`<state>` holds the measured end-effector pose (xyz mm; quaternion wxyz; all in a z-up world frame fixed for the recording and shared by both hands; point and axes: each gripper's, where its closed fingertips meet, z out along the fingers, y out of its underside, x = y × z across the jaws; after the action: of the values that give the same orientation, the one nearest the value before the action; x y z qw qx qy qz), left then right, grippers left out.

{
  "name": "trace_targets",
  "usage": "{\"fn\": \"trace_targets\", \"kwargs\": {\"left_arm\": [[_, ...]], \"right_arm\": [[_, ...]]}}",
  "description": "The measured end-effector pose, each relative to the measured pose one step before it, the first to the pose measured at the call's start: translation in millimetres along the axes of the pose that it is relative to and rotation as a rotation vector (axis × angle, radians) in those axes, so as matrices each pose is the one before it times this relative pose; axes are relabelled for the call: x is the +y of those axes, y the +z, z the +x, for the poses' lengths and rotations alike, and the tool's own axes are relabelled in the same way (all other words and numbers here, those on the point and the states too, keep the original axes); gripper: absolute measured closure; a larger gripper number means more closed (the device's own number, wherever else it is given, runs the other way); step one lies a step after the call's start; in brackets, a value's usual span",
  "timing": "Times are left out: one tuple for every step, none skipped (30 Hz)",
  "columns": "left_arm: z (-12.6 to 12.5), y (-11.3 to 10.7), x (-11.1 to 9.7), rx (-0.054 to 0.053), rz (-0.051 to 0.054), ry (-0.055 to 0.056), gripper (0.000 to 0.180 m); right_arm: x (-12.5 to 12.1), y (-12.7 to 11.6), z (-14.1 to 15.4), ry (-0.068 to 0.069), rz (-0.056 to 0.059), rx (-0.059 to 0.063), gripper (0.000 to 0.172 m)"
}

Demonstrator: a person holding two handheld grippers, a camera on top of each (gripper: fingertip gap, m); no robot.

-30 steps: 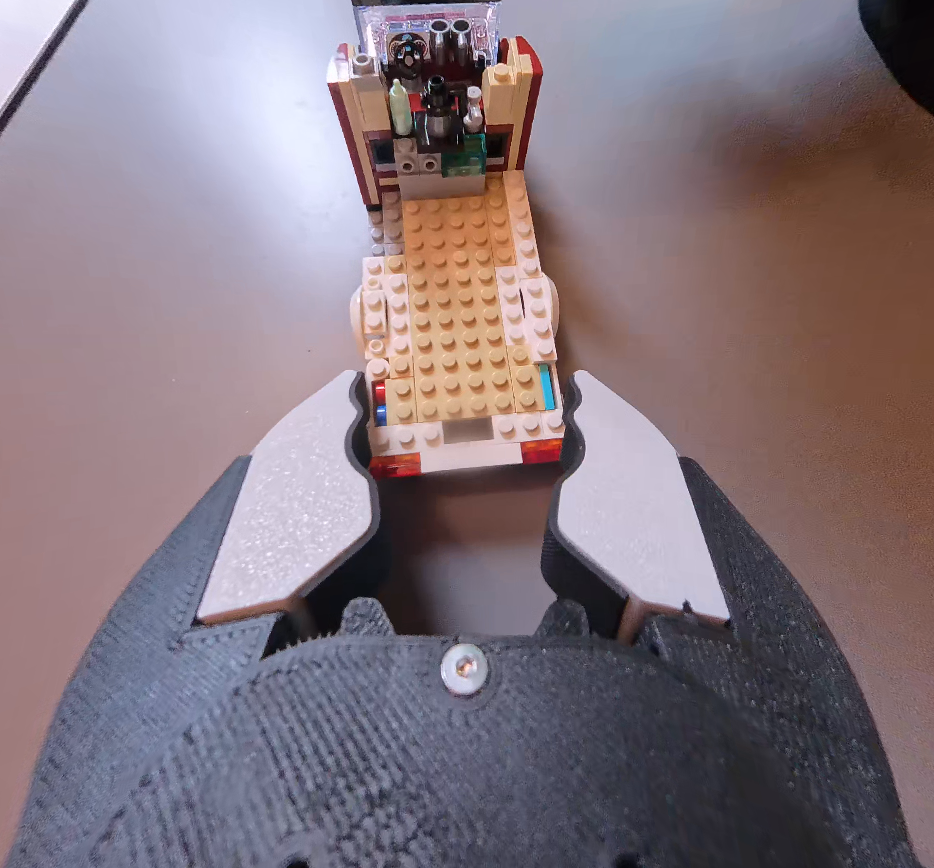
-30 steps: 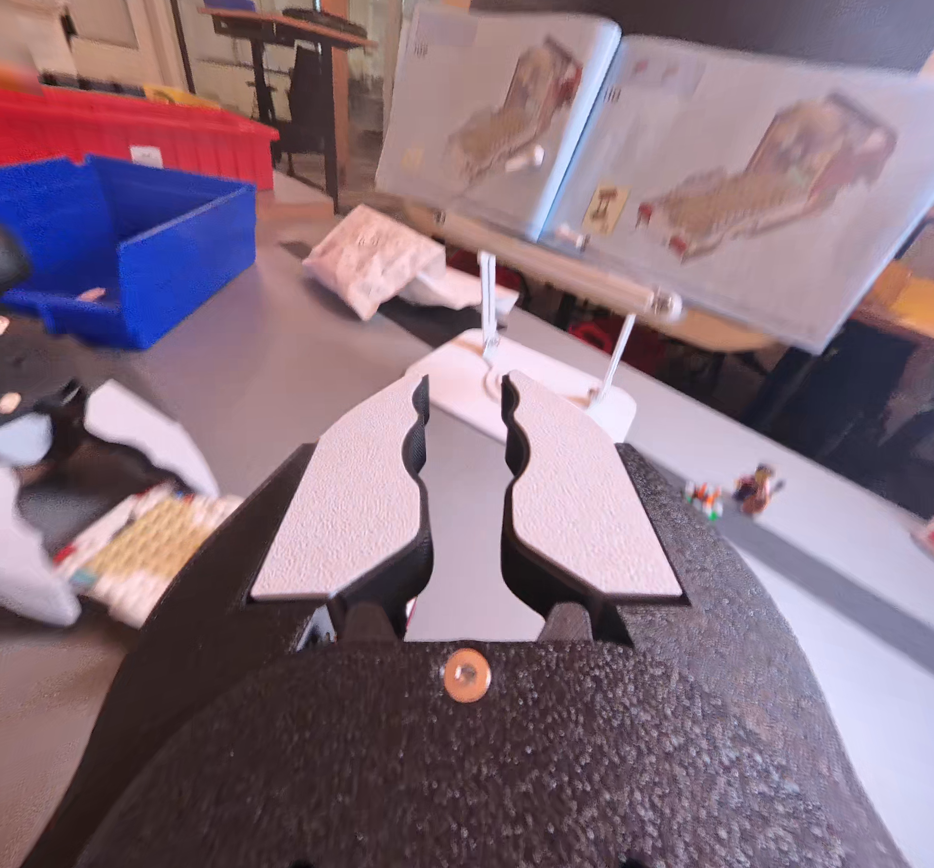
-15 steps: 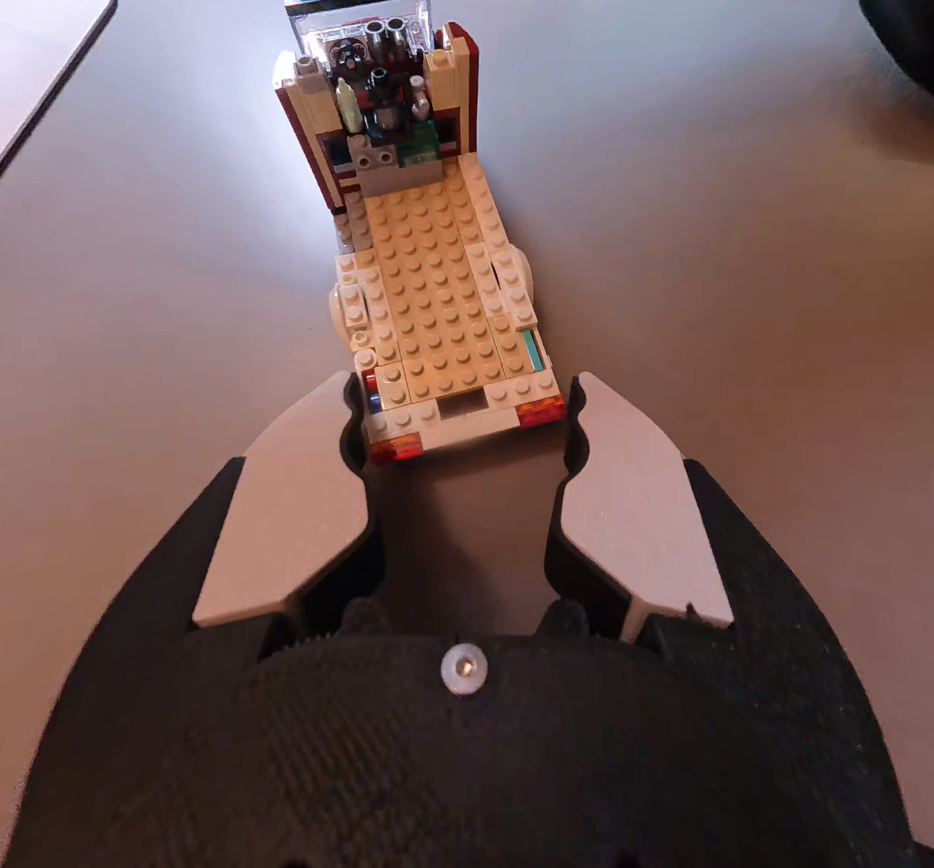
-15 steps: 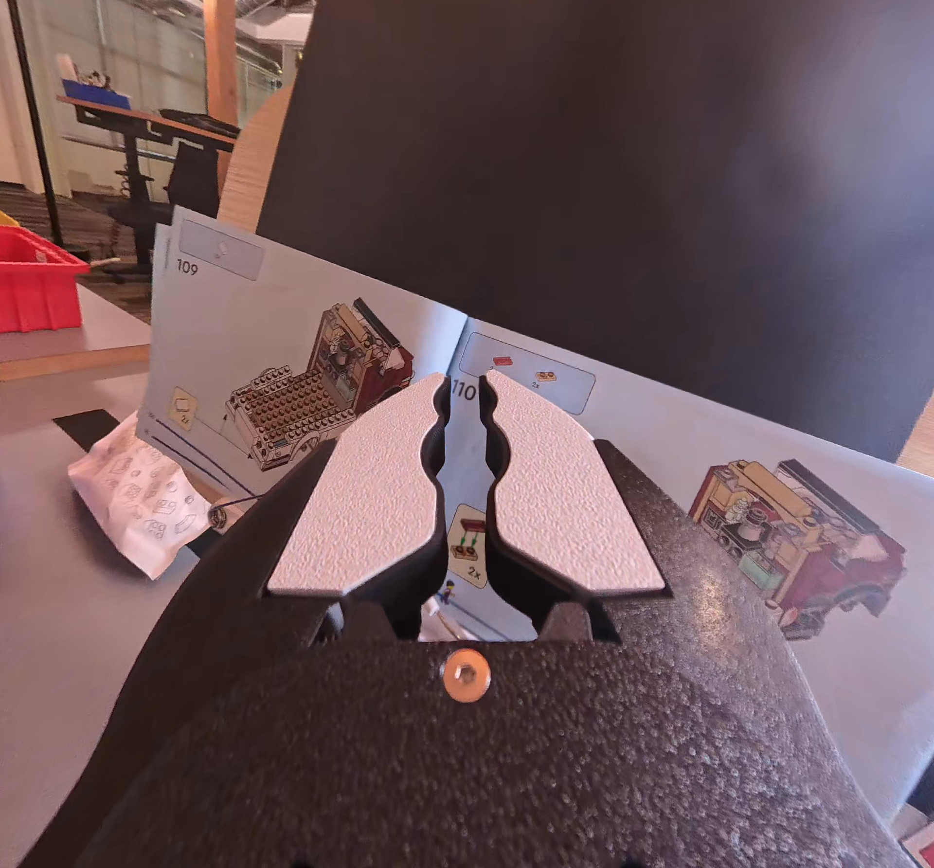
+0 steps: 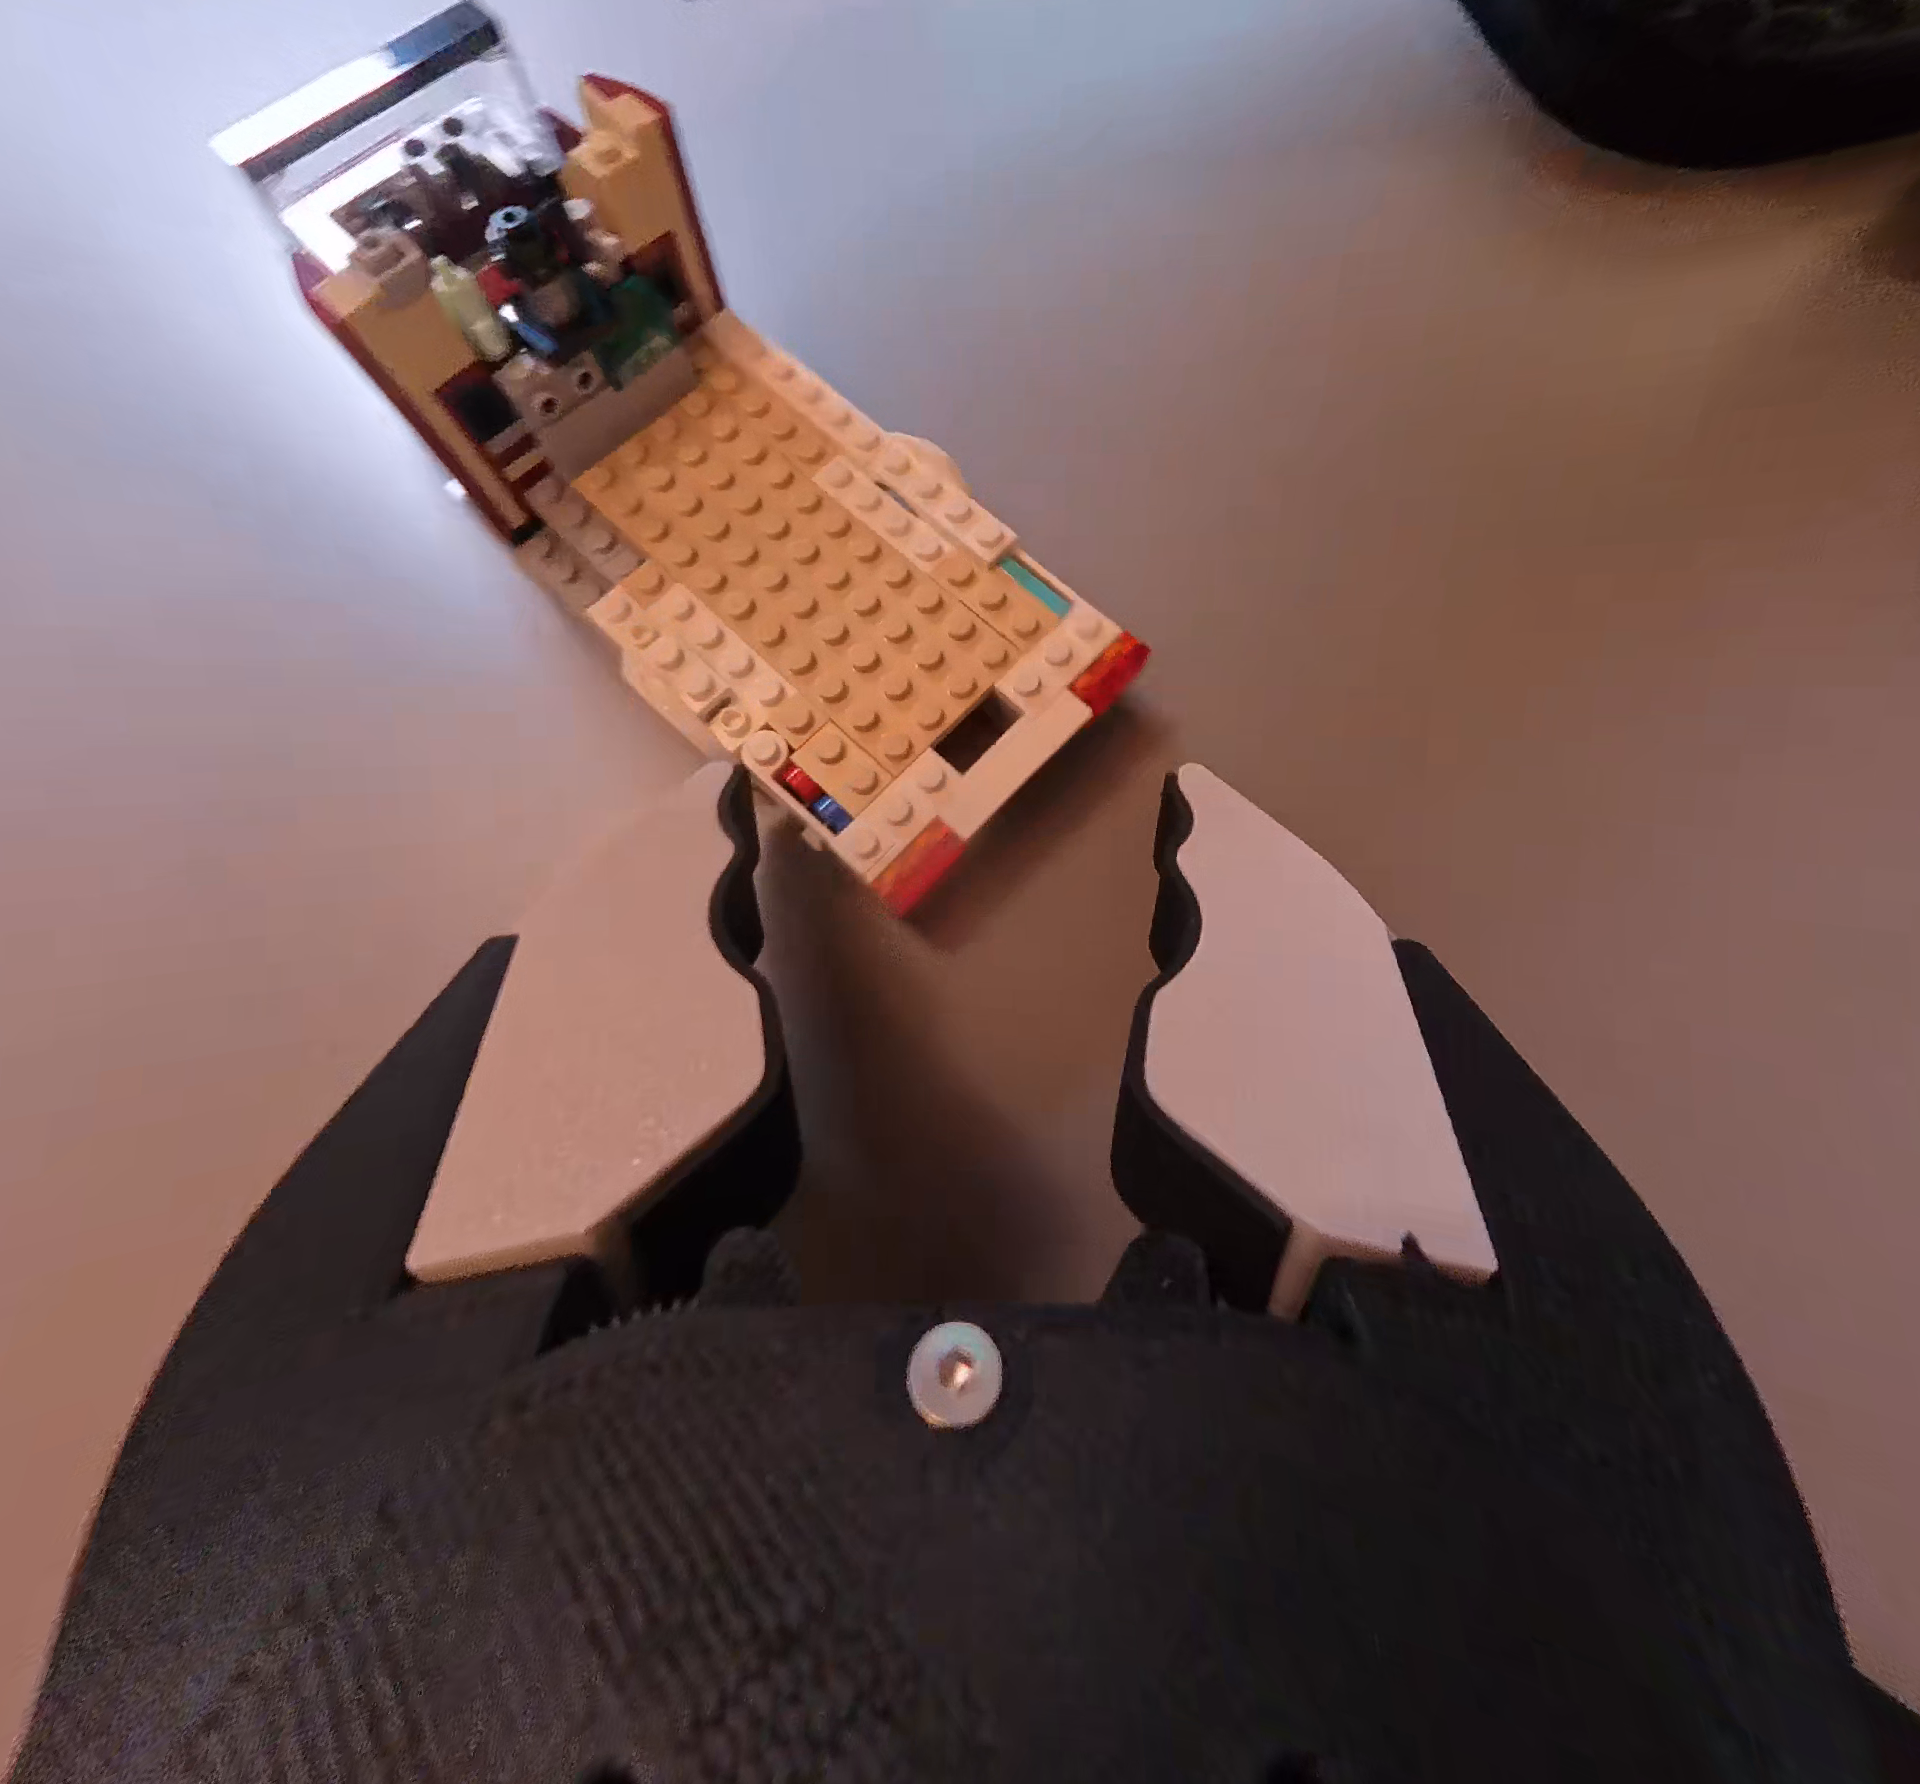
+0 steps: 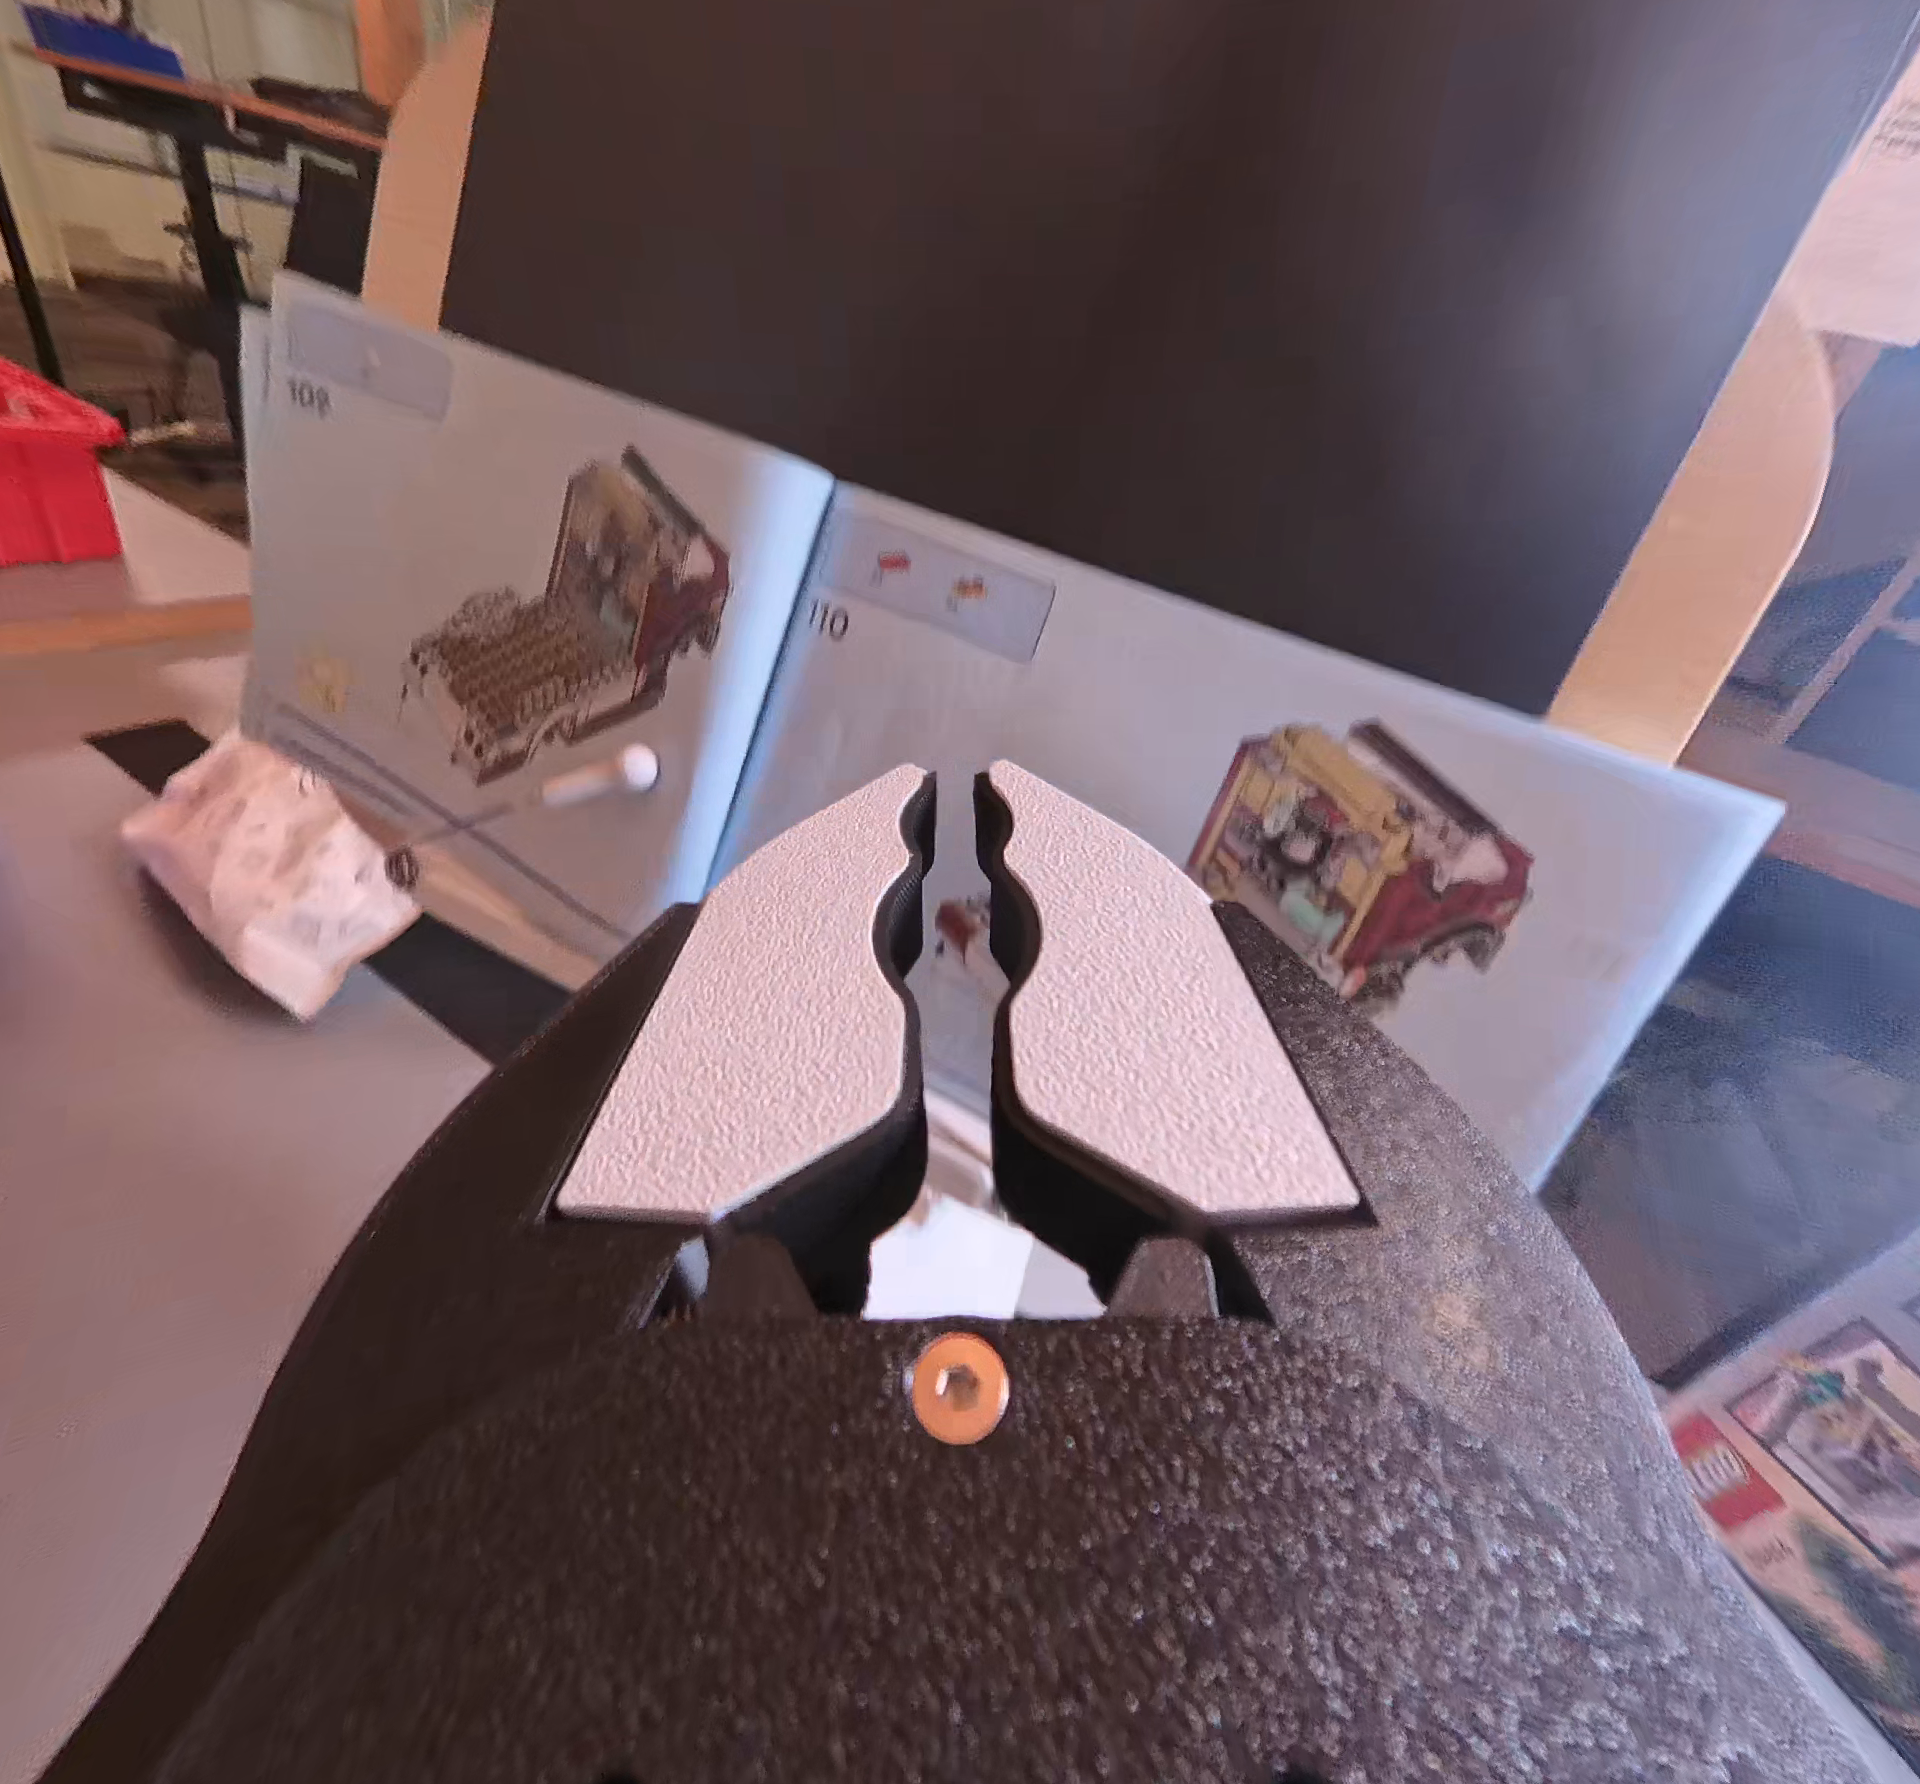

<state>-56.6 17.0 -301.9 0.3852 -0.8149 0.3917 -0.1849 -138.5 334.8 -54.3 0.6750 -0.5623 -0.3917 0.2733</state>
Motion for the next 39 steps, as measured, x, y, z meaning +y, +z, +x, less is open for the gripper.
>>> {"fn": "trace_targets", "kwargs": {"left_arm": [[7.37,1.58,-1.91,0.0318,0.0066,0.0192,0.107],[8.35,2.49,-2.7,0.036,0.0113,0.0236,0.109],[9.36,3.11,-3.02,0.0386,0.0119,0.0301,0.11],[11.44,3.29,-2.77,0.0462,0.0095,0.0444,0.115],[12.18,2.82,-3.55,0.0429,0.0109,0.0583,0.12],[10.09,1.97,-5.99,0.0229,0.0204,0.0626,0.119],[6.36,0.01,-7.66,0.0027,0.0285,0.0552,0.122],[0.23,-1.53,-7.34,-0.0206,0.0269,0.0253,0.126],[-2.43,-2.33,-5.3,-0.0172,0.0226,-0.0045,0.127],[-5.45,-2.89,-2.25,-0.021,0.0134,-0.0244,0.127],[-7.12,-3.52,0.52,-0.0242,0.0047,-0.0269,0.126],[-8.85,-4.03,1.5,-0.0327,0.0023,-0.0209,0.124],[-9.5,-4.14,1.61,-0.0381,0.0025,-0.0123,0.123],[-9.31,-3.81,1.39,-0.0379,0.0034,-0.0069,0.122],[-9.04,-3.13,1.38,-0.0376,0.002,-0.0073,0.122],[-8.47,-2.07,1.36,-0.0351,-0.0012,-0.0086,0.122],[-7.04,-1.33,1.11,-0.0281,0.0003,-0.0073,0.121],[-5.21,-0.55,0.51,-0.0192,0.0048,-0.0054,0.121],[-3.55,0.1,0.36,-0.0118,0.0053,-0.006,0.121],[-1.74,0.78,0.59,-0.0037,0.0025,-0.0054,0.121],[-0.39,1.0,0.61,-0.0002,0.0,-0.0019,0.121],[1.17,1.27,0.96,0.0035,-0.0032,0.0049,0.121],[2.36,1.24,1.65,0.0047,-0.0087,0.0122,0.121],[2.33,1.13,1.85,-0.001,-0.0116,0.0231,0.121],[2.21,0.62,2.24,-0.0053,-0.0162,0.0331,0.121],[2.17,0.44,1.92,-0.006,-0.0161,0.0414,0.122],[1.88,0.48,1.28,-0.0082,-0.0133,0.0438,0.122],[2.2,0.87,1.09,-0.0044,-0.0128,0.0413,0.122],[2.56,1.19,1.15,0.0005,-0.0129,0.0327,0.122],[2.47,1.53,0.85,0.0019,-0.0119,0.0234,0.122],[2.84,1.79,0.17,0.0069,-0.0079,0.0178,0.122],[3.16,1.7,-0.85,0.0098,-0.0014,0.0141,0.123],[1.96,1.37,-1.44,0.0043,0.0013,0.0113,0.124],[0.4,0.48,-1.13,-0.0027,-0.0028,0.0085,0.126],[-0.82,-0.63,-1.58,-0.0078,0.0011,0.0056,0.128],[-1.74,-1.55,-1.66,-0.0099,0.005,-0.0017,0.129],[-1.84,-1.83,-0.77,-0.0068,0.0033,-0.0089,0.129],[-2.85,-1.79,0.28,-0.0108,0.0005,-0.0104,0.13],[-3.38,-1.58,0.82,-0.0132,-0.0004,-0.0063,0.13]], "right_arm": [[9.83,-5.76,-0.82,-0.0125,-0.0311,-0.0089,0.165],[9.73,-5.09,-1.15,-0.0134,-0.0234,-0.0072,0.164],[9.9,-4.38,-2.35,-0.0116,-0.0217,-0.0118,0.164],[9.92,-4.01,-3.17,-0.0089,-0.0235,-0.0116,0.163],[8.9,-4.59,-4.1,-0.0043,-0.0213,-0.0132,0.162],[7.54,-6.05,-5.47,0.0039,-0.0166,-0.0185,0.161],[6.42,-7.97,-6.2,0.0129,-0.0123,-0.0208,0.16],[6.55,-9.67,-7.35,0.0188,-0.0158,-0.0269,0.158],[8.65,-10.98,-9.41,0.0247,-0.0343,-0.0382,0.152],[11.75,-12.0,-11.55,0.0323,-0.0563,-0.0453,0.144],[15.17,-12.87,-12.32,0.0395,-0.0732,-0.0392,0.136],[18.85,-13.05,-13.66,0.0394,-0.086,-0.0346,0.123],[21.5,-12.64,-16.68,0.0349,-0.0874,-0.0392,0.106],[22.61,-11.81,-19.38,0.024,-0.0773,-0.0402,0.098],[22.05,-10.25,-20.96,0.0073,-0.0591,-0.0332,0.09],[19.8,-8.06,-20.7,-0.0056,-0.0385,-0.0205,0.086],[17.21,-5.11,-19.63,-0.0081,-0.0263,-0.0137,0.085],[15.46,-1.43,-18.85,-0.0013,-0.0264,-0.0201,0.082],[14.49,2.37,-16.87,-0.0017,-0.0345,-0.0267,0.08],[13.4,5.33,-11.45,-0.015,-0.0414,-0.0128,0.078],[10.56,6.6,-3.85,-0.0318,-0.037,0.0166,0.077],[7.49,5.87,-1.67,-0.0364,-0.0299,0.0165,0.079],[2.09,3.45,-4.77,-0.02,-0.0066,-0.018,0.087],[-1.18,1.16,-3.24,-0.0103,0.0065,-0.0212,0.089],[-0.88,0.57,0.28,-0.0135,0.0014,-0.0075,0.09],[-0.41,0.1,0.91,-0.0129,-0.001,-0.0089,0.09],[0.18,-0.32,0.33,-0.0199,-0.0027,-0.0122,0.091],[0.74,-1.06,-0.57,-0.0345,0.0006,-0.0193,0.091],[1.38,-1.52,-0.73,-0.0382,0.004,-0.03,0.091],[1.92,-1.84,-0.38,-0.0398,0.0058,-0.0387,0.092],[2.3,-2.17,0.2,-0.0465,0.0075,-0.0414,0.092],[3.22,-3.34,0.36,-0.0529,0.0082,-0.0423,0.092],[4.56,-4.71,0.26,-0.046,0.0041,-0.0392,0.093],[6.14,-5.85,2.25,-0.0097,-0.0122,-0.0195,0.096],[6.1,-6.2,5.89,0.0376,-0.0242,0.0183,0.093],[3.25,-6.05,4.64,0.0578,-0.0156,0.0297,0.089],[1.97,-5.43,-3.36,0.0511,-0.0151,0.0076,0.086],[2.24,-3.55,-7.36,0.0299,-0.0207,0.0143,0.083],[0.24,-1.07,-4.38,0.014,-0.004,0.0507,0.079]]}}
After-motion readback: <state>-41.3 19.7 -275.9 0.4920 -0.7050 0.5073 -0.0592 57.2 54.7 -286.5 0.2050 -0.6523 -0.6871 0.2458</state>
